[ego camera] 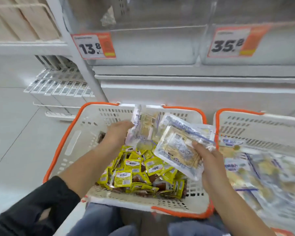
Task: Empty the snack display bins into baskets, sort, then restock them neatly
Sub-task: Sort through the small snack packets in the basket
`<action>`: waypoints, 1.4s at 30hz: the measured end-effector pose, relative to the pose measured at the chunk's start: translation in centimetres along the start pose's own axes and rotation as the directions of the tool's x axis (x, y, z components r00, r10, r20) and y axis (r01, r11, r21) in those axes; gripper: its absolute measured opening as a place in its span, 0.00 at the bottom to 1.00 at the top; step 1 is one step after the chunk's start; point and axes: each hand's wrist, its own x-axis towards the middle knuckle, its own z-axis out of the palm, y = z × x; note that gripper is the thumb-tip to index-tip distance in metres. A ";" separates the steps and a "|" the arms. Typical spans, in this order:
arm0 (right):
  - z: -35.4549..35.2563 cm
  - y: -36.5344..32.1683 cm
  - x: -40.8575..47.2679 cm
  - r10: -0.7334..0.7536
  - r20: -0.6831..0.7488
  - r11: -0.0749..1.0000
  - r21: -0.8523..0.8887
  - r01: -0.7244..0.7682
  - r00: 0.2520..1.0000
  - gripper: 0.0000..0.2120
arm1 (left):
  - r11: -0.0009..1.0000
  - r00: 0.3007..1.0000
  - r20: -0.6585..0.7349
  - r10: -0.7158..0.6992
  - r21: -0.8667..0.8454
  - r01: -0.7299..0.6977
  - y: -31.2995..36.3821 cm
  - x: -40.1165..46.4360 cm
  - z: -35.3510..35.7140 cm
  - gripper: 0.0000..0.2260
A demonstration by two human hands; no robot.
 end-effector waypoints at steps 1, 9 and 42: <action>-1.0 -1.0 -0.9 -0.011 -0.023 0.999 0.031 0.012 1.000 0.07 | 0.997 0.997 0.069 0.039 0.059 -0.043 1.4 -0.9 1.2 0.06; -12.7 -5.7 -4.7 -0.156 -0.455 0.986 -0.013 0.169 0.877 0.08 | 0.993 0.764 0.642 0.067 0.036 -0.117 10.0 -7.9 14.6 0.05; 8.8 7.0 11.3 0.280 0.509 -0.068 -0.835 0.546 0.814 0.21 | 0.309 0.969 0.245 0.032 0.919 -0.243 -11.8 13.1 -4.7 0.28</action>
